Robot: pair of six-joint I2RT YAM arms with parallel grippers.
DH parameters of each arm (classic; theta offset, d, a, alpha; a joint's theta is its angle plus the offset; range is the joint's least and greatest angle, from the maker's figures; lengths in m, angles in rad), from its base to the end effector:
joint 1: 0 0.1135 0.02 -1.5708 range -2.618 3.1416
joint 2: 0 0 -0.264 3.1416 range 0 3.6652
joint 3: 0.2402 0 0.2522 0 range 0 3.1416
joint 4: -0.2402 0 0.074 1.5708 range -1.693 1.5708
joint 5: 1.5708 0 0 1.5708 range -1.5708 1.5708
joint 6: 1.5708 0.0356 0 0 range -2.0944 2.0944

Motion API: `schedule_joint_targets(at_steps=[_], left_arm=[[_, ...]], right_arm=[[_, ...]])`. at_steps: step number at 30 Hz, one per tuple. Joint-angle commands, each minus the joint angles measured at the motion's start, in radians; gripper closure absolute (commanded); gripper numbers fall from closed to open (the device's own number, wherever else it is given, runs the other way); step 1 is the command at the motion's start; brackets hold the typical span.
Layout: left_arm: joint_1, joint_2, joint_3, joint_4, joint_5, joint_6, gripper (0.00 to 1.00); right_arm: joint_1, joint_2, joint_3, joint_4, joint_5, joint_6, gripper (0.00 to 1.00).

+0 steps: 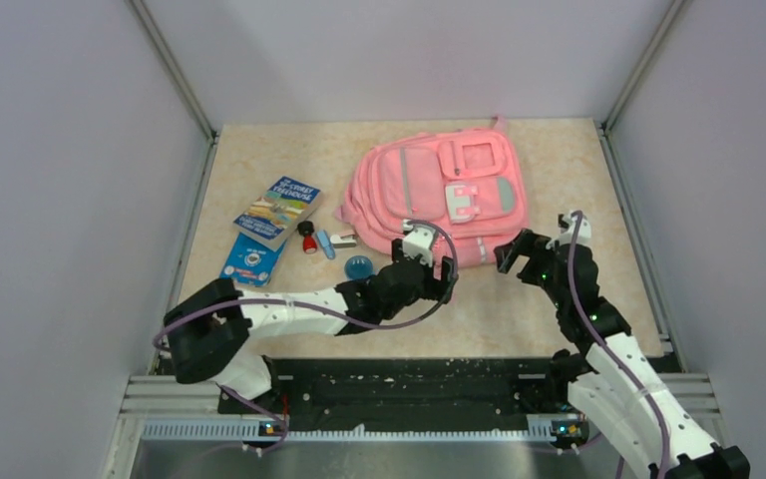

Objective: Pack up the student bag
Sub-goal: Unzip the student bag at the center of the board.

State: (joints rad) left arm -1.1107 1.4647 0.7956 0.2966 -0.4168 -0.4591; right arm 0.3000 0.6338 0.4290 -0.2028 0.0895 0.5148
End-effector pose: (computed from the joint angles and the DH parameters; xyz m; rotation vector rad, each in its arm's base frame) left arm 0.1553 -0.2809 0.2324 0.3564 1.9321 -0.6476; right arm 0.1536 0.0442 0.2354 0.2733 1.9846 0.4393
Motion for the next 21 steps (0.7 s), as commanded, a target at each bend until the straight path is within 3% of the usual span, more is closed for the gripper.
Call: schedule_joint_targets(at_steps=[1, 11, 21], left_arm=[[-0.018, 0.075, 0.025, 0.185, -0.061, -0.088, 0.17], [-0.023, 0.259, 0.044, 0.216, -0.114, -0.223, 0.41], [-0.023, 0.368, 0.127, 0.184, -0.160, -0.191, 0.46]], right_arm=[[-0.001, -0.069, -0.004, 0.013, 0.070, -0.020, 0.04], [0.001, -0.155, -0.068, 0.044, 0.082, -0.032, 0.05], [0.000, -0.110, -0.071, 0.048, 0.069, -0.036, 0.05]])
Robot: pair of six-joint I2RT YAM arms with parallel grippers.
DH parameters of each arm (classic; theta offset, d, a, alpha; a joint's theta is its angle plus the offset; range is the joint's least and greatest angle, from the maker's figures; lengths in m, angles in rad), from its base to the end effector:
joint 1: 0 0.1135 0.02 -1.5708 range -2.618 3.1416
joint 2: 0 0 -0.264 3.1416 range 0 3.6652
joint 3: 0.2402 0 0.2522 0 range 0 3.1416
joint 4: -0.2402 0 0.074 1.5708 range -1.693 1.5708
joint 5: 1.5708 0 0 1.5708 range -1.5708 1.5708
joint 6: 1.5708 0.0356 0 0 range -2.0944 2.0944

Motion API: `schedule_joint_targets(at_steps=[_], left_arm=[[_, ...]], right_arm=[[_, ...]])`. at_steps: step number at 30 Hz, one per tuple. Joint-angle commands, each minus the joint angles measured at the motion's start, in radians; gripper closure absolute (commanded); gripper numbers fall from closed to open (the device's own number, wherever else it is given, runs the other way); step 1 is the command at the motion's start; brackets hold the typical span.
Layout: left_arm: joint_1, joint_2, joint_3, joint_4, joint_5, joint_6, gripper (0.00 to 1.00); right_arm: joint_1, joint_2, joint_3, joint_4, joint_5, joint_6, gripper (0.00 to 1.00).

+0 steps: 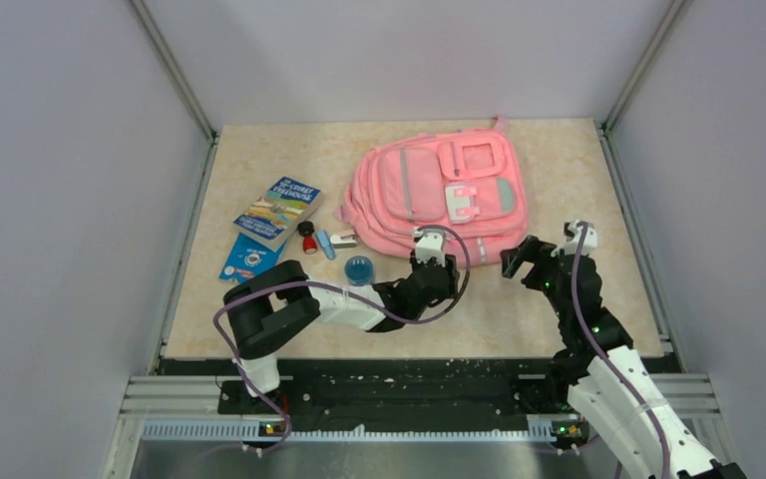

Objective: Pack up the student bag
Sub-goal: Unzip the student bag at the center of the board.

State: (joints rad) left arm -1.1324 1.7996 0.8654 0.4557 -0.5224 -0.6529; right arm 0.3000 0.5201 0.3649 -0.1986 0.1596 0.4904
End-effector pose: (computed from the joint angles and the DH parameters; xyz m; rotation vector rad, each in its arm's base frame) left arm 0.1718 -0.3246 0.1610 0.1599 2.0283 -0.6138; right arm 0.1398 0.0373 0.2283 0.2913 1.9161 0.3762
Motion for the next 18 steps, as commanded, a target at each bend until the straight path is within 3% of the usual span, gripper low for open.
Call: schedule_joint_targets(at_steps=[1, 18], left_arm=[[-0.001, 0.039, 0.063, 0.015, -0.067, 0.002, 0.47], [0.000, 0.135, 0.162, -0.130, -0.122, -0.050, 0.56]], right_arm=[[0.000, 0.004, -0.008, 0.044, -0.002, -0.012, 0.05], [-0.001, 0.036, -0.015, 0.061, -0.014, -0.016, 0.05]])
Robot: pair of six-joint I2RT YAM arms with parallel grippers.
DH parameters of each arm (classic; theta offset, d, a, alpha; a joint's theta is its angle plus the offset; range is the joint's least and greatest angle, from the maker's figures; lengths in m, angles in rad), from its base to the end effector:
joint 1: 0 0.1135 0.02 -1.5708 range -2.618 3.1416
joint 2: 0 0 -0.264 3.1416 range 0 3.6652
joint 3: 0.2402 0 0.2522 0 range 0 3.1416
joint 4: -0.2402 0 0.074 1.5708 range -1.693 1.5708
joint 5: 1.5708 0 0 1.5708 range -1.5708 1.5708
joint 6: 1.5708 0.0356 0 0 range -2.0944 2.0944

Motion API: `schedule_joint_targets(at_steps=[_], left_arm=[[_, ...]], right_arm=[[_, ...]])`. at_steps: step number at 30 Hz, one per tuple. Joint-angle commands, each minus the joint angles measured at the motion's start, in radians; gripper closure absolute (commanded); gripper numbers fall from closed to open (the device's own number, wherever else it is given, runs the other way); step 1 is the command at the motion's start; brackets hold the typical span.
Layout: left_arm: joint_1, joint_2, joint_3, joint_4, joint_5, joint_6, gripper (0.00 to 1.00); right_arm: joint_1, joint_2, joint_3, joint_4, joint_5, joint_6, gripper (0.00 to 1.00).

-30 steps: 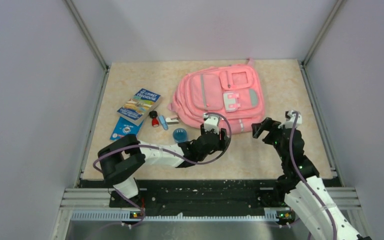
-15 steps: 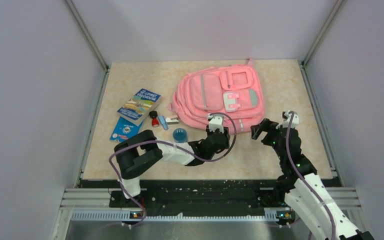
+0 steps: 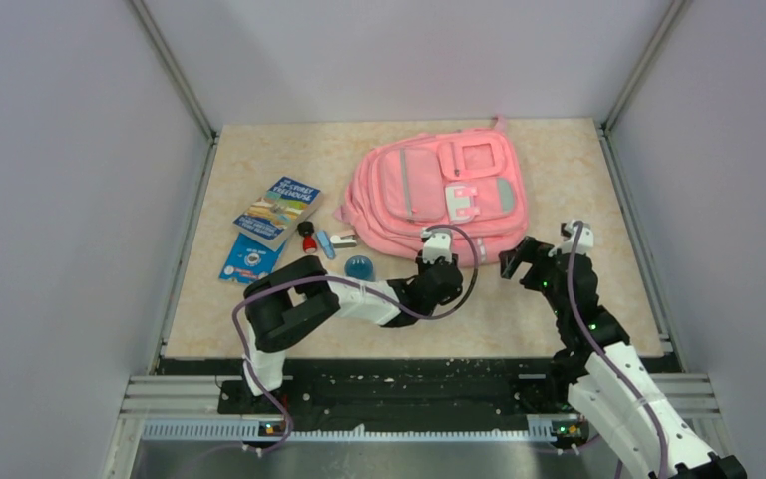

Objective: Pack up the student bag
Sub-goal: Unzip the student bag at the center of the board.

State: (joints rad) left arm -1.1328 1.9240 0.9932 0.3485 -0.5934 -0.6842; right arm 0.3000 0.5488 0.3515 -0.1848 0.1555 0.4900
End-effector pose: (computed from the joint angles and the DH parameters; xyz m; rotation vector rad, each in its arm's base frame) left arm 0.1844 -0.3467 0.1436 0.1269 2.0759 -0.4862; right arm 0.1431 0.0385 0.2213 0.2892 1.9448 0.3695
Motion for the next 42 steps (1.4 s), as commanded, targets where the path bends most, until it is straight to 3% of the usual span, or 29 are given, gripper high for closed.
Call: schedule_joint_targets(at_steps=[1, 16, 26, 42], left_arm=[[0.002, 0.014, 0.034, -0.031, -0.055, -0.022, 0.56], [0.024, 0.040, 0.029, 0.010, -0.027, -0.042, 0.60], [0.023, -0.029, -0.033, 0.033, -0.096, -0.017, 1.00], [0.024, -0.129, -0.117, 0.077, -0.033, 0.028, 1.00]], right_arm=[[0.000, 0.009, -0.002, 0.047, -0.011, -0.017, 0.05], [0.000, 0.027, -0.007, 0.056, -0.023, -0.017, 0.06], [0.000, 0.064, -0.002, 0.063, -0.053, -0.028, 0.05], [0.000, 0.160, 0.001, 0.045, 0.009, 0.110, 0.04]])
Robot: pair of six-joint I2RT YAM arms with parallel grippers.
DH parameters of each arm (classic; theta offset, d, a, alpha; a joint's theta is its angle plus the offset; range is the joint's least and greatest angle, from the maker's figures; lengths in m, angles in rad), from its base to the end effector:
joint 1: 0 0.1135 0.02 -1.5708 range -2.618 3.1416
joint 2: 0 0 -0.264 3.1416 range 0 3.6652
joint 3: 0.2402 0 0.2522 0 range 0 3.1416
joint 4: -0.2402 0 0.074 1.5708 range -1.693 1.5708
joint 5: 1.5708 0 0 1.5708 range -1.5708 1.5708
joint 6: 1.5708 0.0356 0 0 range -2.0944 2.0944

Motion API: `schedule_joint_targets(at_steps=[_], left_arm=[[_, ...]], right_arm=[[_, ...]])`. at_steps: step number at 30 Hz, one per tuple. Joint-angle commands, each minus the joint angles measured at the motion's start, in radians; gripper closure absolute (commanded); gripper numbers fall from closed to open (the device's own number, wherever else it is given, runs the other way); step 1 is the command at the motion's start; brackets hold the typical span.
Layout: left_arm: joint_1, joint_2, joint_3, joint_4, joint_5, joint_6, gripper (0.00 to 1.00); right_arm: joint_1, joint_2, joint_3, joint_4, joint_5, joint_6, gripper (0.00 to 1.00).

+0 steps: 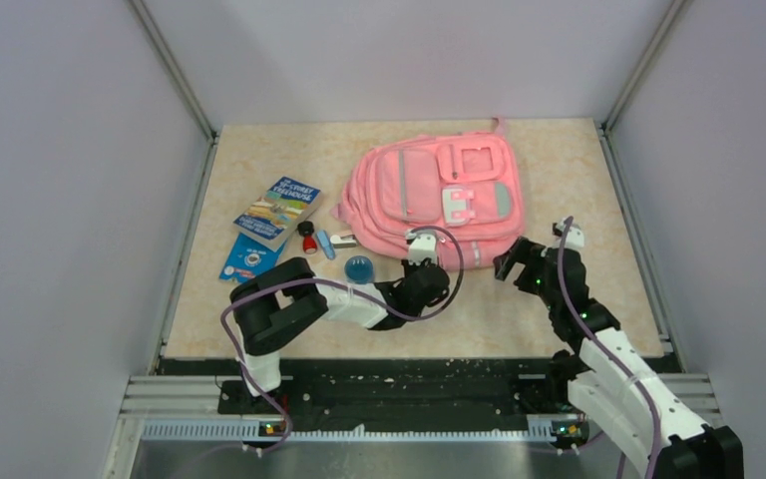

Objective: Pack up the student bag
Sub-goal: Unzip the student bag at the center of the board.

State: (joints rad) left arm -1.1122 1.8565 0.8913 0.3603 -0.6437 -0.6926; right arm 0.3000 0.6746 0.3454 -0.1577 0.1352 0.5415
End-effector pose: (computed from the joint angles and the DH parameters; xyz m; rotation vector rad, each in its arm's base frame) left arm 0.1818 -0.3200 0.1413 0.0759 2.0677 -0.4176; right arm 0.1558 0.0432 0.2048 0.3336 2.0478 0.3817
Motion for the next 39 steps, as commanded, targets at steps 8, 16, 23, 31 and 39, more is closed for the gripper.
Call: schedule_joint_targets(at_steps=[8, 16, 23, 31, 39], left_arm=[[0.002, -0.118, -0.043, 0.121, 0.157, 0.131, 1.00], [0.001, -0.133, -0.048, 0.123, 0.218, 0.154, 1.00], [0.000, -0.137, -0.052, 0.139, 0.237, 0.151, 1.00], [0.000, -0.139, -0.068, 0.175, 0.269, 0.145, 1.00], [-0.001, -0.150, -0.077, 0.195, 0.291, 0.152, 1.00]], right_arm=[[-0.007, 0.216, 0.044, 0.078, 0.006, 0.111, 0.01], [-0.070, 0.256, -0.021, 0.278, -0.131, 0.193, 0.01], [-0.071, 0.201, -0.077, 0.334, -0.130, 0.236, 0.04], [-0.070, 0.217, -0.078, 0.343, -0.078, 0.225, 0.06], [-0.071, 0.310, -0.079, 0.419, -0.069, 0.226, 0.14]])
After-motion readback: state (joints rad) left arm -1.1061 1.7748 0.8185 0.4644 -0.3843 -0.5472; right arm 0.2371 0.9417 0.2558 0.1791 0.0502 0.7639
